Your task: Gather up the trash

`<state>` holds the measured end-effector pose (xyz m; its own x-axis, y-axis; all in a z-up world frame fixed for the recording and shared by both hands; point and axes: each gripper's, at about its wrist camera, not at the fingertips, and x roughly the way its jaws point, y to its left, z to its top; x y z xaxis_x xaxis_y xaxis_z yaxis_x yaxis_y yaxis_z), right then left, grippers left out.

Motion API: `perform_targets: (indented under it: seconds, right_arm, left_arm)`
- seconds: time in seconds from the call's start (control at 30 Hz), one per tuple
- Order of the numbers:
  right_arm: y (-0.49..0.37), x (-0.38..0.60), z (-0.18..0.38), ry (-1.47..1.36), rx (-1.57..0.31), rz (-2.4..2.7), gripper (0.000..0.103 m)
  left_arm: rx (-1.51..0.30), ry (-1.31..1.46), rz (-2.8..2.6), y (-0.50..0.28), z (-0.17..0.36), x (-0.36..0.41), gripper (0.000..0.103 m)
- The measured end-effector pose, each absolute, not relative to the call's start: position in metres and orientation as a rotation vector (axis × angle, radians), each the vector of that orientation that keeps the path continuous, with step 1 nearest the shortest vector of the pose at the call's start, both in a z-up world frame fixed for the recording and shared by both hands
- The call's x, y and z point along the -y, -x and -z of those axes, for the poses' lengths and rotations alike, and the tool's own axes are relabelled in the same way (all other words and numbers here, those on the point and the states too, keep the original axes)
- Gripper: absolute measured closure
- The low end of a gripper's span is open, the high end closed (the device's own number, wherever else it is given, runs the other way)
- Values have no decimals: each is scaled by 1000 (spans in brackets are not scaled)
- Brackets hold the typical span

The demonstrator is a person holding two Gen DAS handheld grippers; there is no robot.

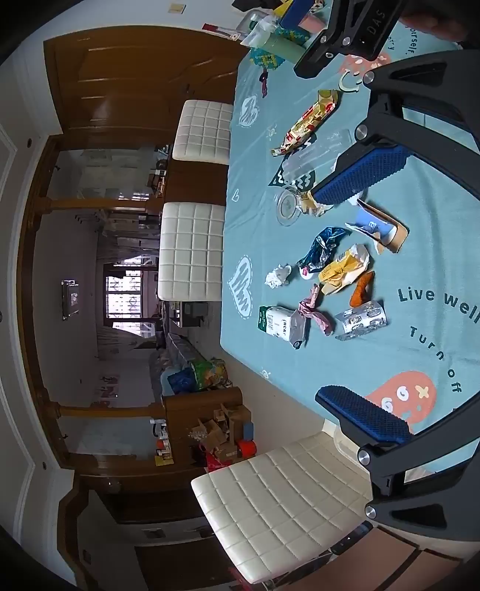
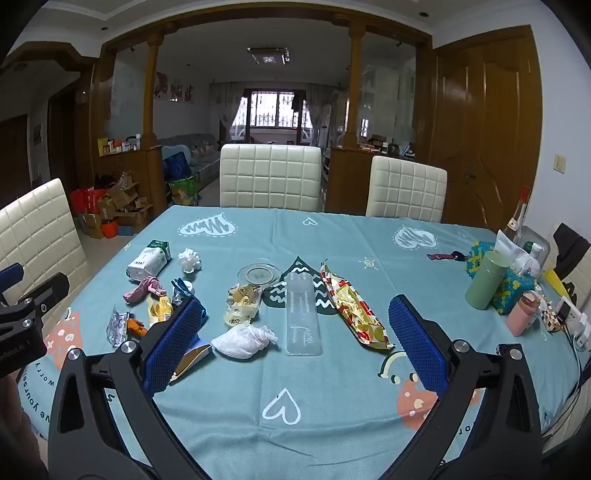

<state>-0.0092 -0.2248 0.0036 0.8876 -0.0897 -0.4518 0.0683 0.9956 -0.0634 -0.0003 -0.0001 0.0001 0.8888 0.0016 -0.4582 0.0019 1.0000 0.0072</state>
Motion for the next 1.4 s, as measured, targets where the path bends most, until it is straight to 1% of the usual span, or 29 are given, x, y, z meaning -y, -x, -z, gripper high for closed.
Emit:
perform_targets:
  seconds: [0.6, 0.67, 0.7, 1.4]
  right_arm:
    - [9, 225, -4, 39, -476, 80, 3]
    - [9, 225, -4, 40, -477, 80, 3]
    - [9, 224, -4, 40, -479, 80, 3]
    - [9, 224, -3, 48, -479, 81, 3]
  left_arm:
    - [-476, 0, 5, 3, -1, 2, 7]
    - [-476, -2, 8, 1, 0, 12, 7]
    - [-479, 1, 12, 0, -3, 4, 7]
    - [-478, 16, 35, 2, -3, -1, 7]
